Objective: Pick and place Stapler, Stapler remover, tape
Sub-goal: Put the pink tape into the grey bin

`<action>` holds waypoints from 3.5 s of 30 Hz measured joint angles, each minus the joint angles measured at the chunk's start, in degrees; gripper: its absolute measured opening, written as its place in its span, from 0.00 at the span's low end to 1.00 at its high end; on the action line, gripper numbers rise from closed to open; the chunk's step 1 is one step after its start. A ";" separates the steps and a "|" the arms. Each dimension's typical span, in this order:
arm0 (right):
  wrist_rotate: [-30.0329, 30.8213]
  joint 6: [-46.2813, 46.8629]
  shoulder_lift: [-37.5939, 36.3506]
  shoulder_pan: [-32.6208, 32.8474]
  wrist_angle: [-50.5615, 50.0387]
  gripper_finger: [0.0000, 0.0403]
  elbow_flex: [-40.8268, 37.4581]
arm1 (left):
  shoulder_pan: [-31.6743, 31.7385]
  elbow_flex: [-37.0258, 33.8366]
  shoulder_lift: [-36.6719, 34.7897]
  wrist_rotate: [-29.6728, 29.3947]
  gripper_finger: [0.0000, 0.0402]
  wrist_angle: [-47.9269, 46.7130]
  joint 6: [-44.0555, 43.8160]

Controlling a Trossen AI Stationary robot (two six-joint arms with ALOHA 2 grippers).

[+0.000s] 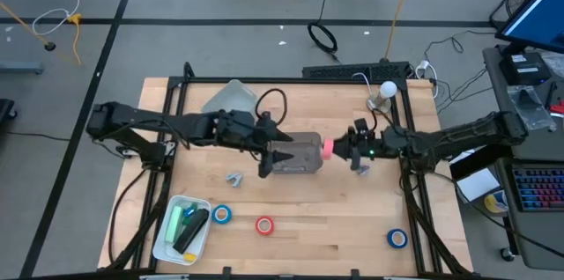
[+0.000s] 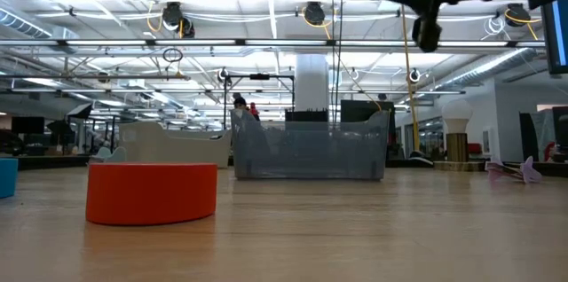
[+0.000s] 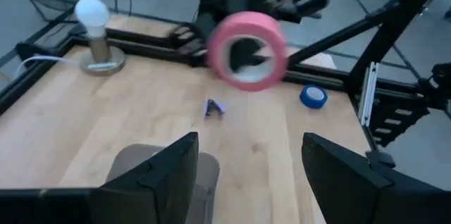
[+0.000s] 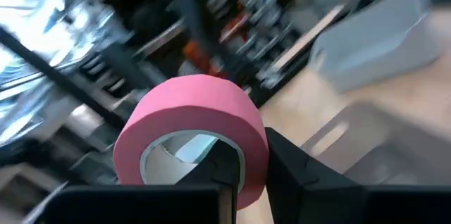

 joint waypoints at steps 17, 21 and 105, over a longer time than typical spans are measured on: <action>4.68 -7.25 9.49 -5.66 14.75 0.08 0.07 | 0.00 0.00 8.40 -7.87 0.63 15.50 -1.41; 4.51 -7.20 9.49 -6.28 15.02 0.08 0.07 | 0.36 -0.07 9.36 -8.40 0.63 16.73 -2.34; -23.63 -5.73 6.60 -10.58 -3.36 0.26 4.76 | 42.32 -0.07 17.02 -7.99 0.09 -35.78 5.43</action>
